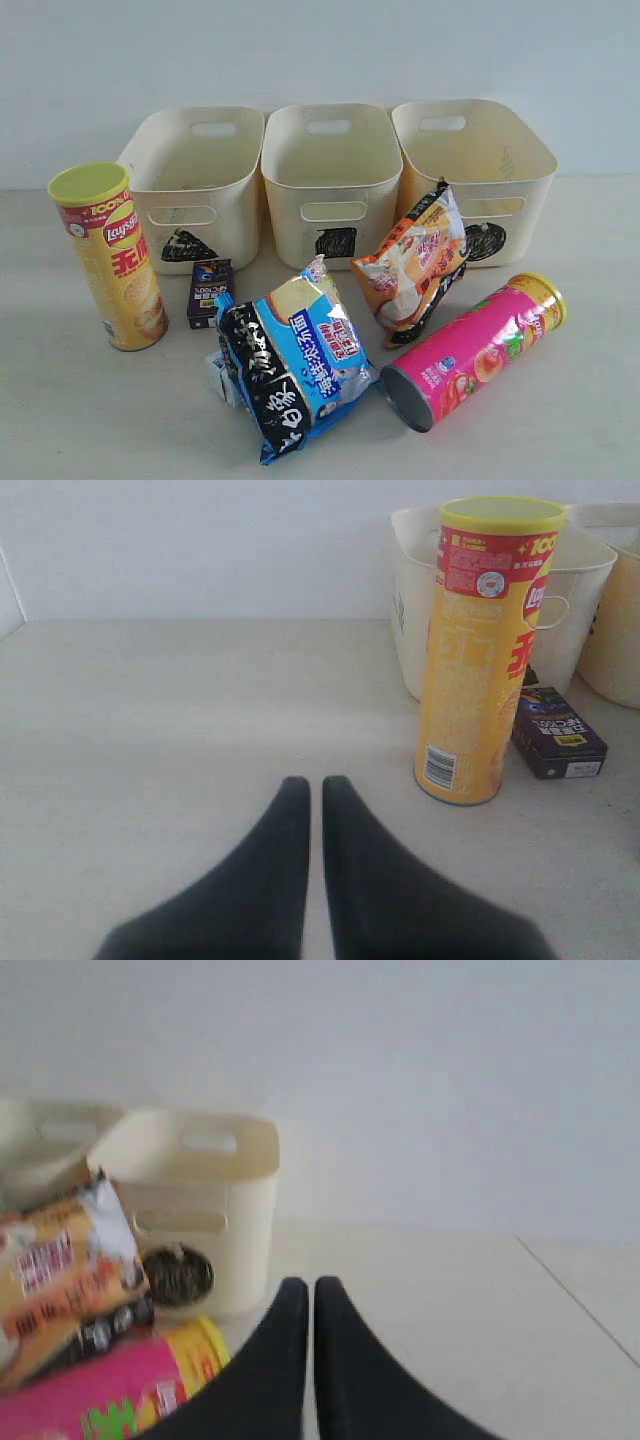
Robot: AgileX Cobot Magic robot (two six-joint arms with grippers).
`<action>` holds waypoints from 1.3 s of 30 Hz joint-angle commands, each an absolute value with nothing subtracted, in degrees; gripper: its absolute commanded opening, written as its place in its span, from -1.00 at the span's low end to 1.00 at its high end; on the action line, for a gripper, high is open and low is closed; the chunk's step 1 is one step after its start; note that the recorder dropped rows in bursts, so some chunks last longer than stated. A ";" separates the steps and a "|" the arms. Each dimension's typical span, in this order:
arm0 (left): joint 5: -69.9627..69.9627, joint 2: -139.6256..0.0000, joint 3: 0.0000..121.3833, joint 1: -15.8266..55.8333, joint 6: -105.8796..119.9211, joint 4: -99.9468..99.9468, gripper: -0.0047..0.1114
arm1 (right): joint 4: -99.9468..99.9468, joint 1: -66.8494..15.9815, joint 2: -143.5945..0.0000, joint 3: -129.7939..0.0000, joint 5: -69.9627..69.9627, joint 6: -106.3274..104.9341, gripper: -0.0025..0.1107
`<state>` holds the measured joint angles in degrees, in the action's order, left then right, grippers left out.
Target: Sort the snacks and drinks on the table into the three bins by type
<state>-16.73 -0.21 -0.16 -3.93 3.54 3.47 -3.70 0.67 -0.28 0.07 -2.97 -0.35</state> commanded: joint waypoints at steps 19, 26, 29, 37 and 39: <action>-16.32 0.00 0.00 -4.10 3.06 3.61 -0.84 | -2.20 1.07 -11.18 -15.24 6.25 17.42 -0.96; -16.32 0.00 0.00 -4.10 3.06 3.61 -0.84 | -3.06 1.07 -23.89 -26.19 -2.68 16.76 -0.96; -16.32 0.00 0.00 -4.10 3.06 3.61 -0.84 | -3.06 1.07 -29.42 -30.20 -5.40 15.08 -0.96; -16.32 0.00 0.00 -4.10 3.06 3.61 -0.84 | -0.91 -0.09 -47.71 -41.98 -23.61 0.00 -0.96; -16.32 0.00 0.00 -4.10 3.06 3.61 -0.84 | 1.96 -1.73 -51.28 -44.12 -27.56 -5.84 -0.96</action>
<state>-16.73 -0.21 -0.16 -3.93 3.54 3.47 -1.01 -0.15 -46.83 -41.29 -21.30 1.81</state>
